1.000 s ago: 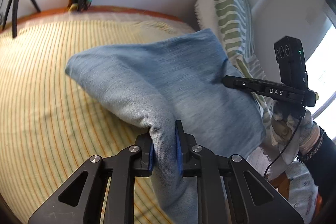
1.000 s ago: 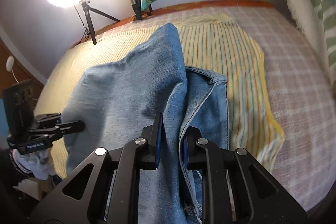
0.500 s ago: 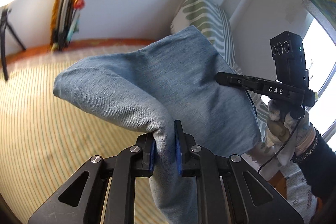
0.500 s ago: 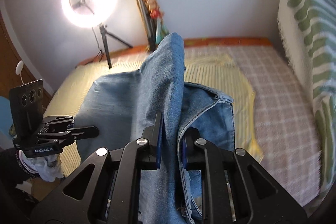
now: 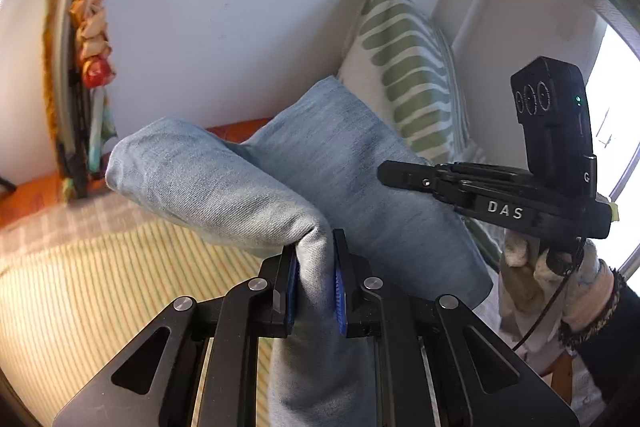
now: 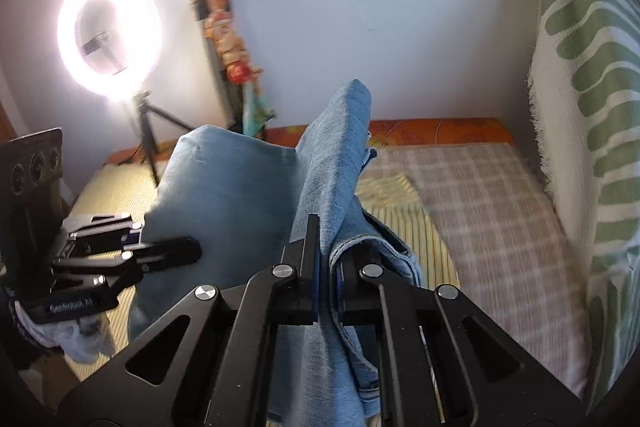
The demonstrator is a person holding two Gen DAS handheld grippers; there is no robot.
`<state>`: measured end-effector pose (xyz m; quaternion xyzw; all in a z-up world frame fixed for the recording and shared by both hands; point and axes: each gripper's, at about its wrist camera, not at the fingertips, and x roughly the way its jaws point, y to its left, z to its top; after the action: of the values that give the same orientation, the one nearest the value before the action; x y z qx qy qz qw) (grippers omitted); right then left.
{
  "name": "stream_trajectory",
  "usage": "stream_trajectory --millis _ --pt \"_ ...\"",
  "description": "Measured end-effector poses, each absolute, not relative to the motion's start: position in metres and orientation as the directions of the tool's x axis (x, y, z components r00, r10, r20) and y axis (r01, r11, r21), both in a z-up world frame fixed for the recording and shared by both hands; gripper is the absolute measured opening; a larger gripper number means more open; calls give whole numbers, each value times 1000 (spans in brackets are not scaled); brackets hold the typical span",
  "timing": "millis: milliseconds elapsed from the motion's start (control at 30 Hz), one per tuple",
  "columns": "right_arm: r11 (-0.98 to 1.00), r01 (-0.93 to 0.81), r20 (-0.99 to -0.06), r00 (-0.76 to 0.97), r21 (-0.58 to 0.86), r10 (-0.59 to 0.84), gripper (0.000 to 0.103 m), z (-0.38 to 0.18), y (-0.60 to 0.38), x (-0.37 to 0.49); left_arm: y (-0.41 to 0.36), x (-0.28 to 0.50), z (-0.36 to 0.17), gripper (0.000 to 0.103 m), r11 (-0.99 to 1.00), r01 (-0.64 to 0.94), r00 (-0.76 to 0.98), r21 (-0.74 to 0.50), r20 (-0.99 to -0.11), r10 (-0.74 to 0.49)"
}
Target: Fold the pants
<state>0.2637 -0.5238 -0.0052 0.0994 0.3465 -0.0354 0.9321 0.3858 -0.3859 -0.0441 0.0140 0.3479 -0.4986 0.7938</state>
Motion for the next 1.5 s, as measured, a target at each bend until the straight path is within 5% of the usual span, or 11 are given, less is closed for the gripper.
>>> stream_trajectory --millis 367,600,700,767,867,1500 --pt "980 177 -634 770 95 -77 6 6 -564 335 -423 453 -41 13 518 817 315 -251 -559 -767" --pt "969 241 -707 695 53 -135 7 -46 -590 370 -434 483 -87 21 636 751 355 -179 -702 -617" --pt "956 293 -748 629 -27 -214 20 -66 -595 380 -430 484 -97 30 670 731 381 -131 -736 -559" --pt "942 330 -751 608 -54 -256 47 -72 -600 380 -426 486 -101 42 688 715 389 -121 -750 -536" --pt "928 357 -732 604 -107 -317 60 -74 -601 373 -418 487 -96 47 707 699 415 -109 -743 -525" --pt "934 351 -684 667 -60 -295 64 -45 -560 294 -339 455 -47 61 709 696 474 -109 -673 -568"
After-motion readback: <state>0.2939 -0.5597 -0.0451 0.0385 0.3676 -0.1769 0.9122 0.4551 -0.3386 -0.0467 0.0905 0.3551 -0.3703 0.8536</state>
